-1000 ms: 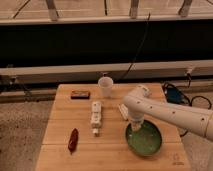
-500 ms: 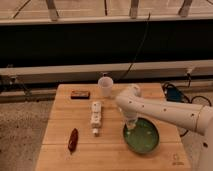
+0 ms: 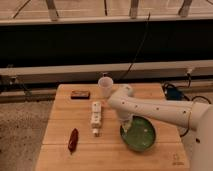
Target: Push the ceramic bowl across the table
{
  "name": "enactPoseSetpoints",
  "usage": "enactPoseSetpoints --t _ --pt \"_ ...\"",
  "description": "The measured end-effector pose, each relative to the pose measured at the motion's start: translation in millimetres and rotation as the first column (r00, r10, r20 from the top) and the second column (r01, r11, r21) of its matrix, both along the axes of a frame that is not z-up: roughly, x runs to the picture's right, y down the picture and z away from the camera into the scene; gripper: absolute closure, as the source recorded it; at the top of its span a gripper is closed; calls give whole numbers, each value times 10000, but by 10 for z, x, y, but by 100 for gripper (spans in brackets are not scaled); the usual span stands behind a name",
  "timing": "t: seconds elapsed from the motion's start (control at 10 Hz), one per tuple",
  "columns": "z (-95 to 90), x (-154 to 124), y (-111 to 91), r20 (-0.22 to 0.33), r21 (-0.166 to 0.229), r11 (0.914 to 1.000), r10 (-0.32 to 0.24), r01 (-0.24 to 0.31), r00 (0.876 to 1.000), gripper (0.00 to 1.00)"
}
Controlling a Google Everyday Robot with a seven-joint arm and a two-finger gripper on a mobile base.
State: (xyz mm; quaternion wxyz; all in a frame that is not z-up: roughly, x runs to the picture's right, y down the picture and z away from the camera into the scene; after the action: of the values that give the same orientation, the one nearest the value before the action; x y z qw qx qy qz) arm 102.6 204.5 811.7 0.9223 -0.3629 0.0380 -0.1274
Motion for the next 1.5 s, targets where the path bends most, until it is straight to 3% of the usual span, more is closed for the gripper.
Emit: enactPoseSetpoints --t 0.4,0.7,1.5 --pt "-14 -12 6 44 32 9997 -240 240 9997 96" --pt "-45 -193 41 320 -23 9982 -599 600 9977 96" --pt "-86 -231 73 745 -35 9936 -1127 1133 9908 96"
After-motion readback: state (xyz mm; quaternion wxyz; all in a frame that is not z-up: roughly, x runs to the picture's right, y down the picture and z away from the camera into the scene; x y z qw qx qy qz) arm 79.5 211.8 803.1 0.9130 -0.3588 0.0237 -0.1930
